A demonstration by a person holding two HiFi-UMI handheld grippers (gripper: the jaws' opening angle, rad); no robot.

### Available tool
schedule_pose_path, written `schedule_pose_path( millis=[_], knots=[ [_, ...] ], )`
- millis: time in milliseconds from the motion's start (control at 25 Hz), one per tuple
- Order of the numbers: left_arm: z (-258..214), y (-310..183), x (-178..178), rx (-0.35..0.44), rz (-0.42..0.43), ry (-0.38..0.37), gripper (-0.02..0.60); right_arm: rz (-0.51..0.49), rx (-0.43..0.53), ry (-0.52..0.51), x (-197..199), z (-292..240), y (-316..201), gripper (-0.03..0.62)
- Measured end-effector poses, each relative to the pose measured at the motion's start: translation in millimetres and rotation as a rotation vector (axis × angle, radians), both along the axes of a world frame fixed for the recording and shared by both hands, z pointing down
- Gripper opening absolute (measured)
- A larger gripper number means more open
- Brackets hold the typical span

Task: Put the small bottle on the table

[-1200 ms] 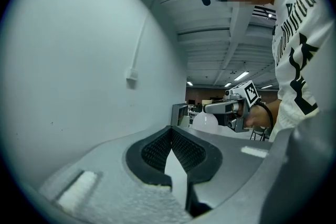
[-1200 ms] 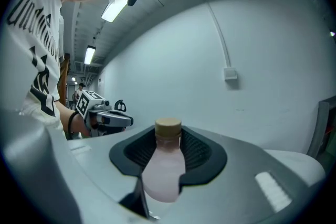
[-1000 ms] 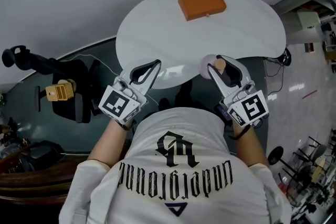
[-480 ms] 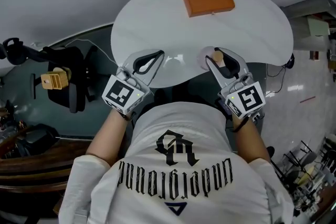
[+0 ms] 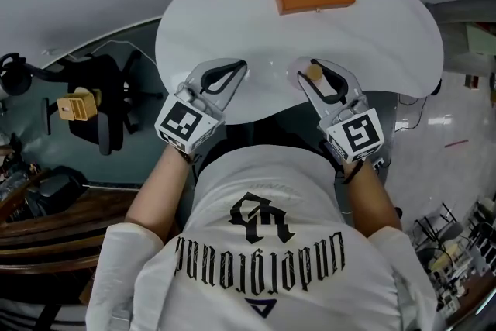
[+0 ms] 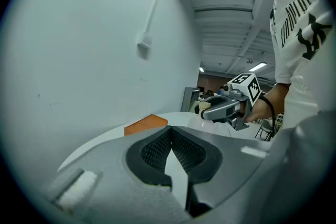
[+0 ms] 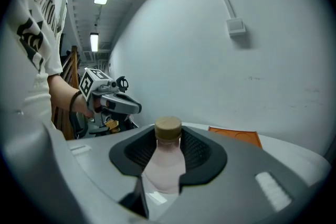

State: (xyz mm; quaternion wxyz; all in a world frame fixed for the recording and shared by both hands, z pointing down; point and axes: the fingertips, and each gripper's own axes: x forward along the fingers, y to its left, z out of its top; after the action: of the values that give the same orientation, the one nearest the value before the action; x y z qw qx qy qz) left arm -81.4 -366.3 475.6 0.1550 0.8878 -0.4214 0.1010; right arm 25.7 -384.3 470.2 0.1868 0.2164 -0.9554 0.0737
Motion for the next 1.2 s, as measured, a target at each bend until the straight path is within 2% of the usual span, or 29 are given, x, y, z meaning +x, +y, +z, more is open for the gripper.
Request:
schedule_pose_path(
  millis=[480,880,1200],
  knots=[
    [37,-28,16,-0.063,0.005,0.007,0.008,-0.057,-0.055,0.122,4,84,-17,0.14],
    [69,-26,24,-0.132,0.007,0.003,0.008,-0.071,-0.086,0.21,8,151,-27,0.14],
    [97,-27,29,-0.167,0.001,-0.013,0.008,-0.074,-0.103,0.243,12,180,-29,0.14]
  ],
)
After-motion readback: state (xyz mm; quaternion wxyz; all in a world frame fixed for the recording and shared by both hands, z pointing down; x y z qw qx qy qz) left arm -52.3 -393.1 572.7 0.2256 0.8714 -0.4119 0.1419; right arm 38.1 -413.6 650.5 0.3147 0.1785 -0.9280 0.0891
